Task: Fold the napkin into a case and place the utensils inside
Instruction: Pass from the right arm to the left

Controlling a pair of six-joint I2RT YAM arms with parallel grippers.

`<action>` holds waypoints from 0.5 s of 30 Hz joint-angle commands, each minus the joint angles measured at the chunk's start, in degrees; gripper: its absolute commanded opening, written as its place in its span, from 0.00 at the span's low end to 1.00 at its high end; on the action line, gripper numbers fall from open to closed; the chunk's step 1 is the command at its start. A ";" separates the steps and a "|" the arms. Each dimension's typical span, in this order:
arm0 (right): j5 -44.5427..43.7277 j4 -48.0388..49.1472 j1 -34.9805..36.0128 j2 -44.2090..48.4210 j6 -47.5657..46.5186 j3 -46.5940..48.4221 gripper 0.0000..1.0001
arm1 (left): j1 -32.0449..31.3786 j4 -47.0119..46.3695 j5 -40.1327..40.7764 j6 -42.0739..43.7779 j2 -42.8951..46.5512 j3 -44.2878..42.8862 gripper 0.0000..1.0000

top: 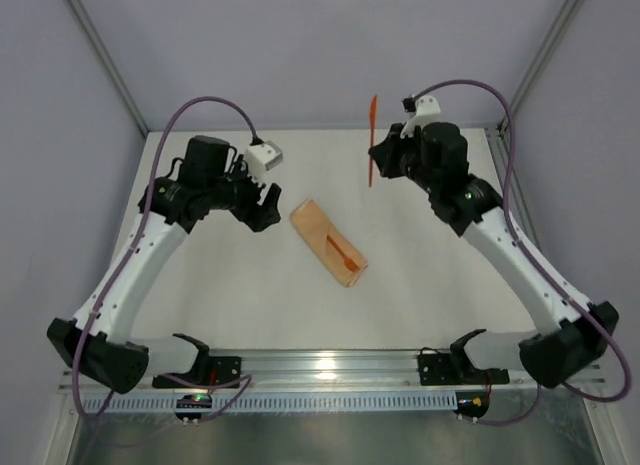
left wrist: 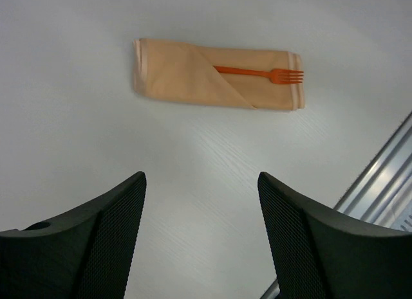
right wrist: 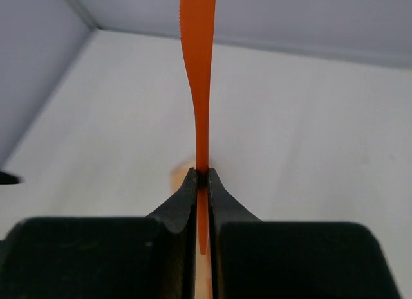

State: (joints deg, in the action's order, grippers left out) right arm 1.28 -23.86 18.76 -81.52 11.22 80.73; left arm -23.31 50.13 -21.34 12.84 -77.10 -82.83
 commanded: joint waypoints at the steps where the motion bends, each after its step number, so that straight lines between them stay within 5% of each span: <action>1: -9.49 21.68 11.88 9.69 15.03 -11.01 0.03 | 0.11 6.38 -6.34 0.96 7.83 0.56 0.74; 6: -23.24 35.54 33.40 13.06 20.06 -15.44 0.03 | 0.02 11.74 -4.68 1.57 15.04 -0.67 0.83; 15: -31.60 39.41 51.28 3.04 14.71 -5.07 0.03 | 0.11 9.11 -9.06 -2.47 29.37 4.25 0.92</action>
State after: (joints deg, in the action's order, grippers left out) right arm -23.97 9.08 67.37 -79.05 27.00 70.35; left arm -23.33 59.53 -27.11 12.53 -49.25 -79.85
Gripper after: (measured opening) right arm 0.058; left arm 0.919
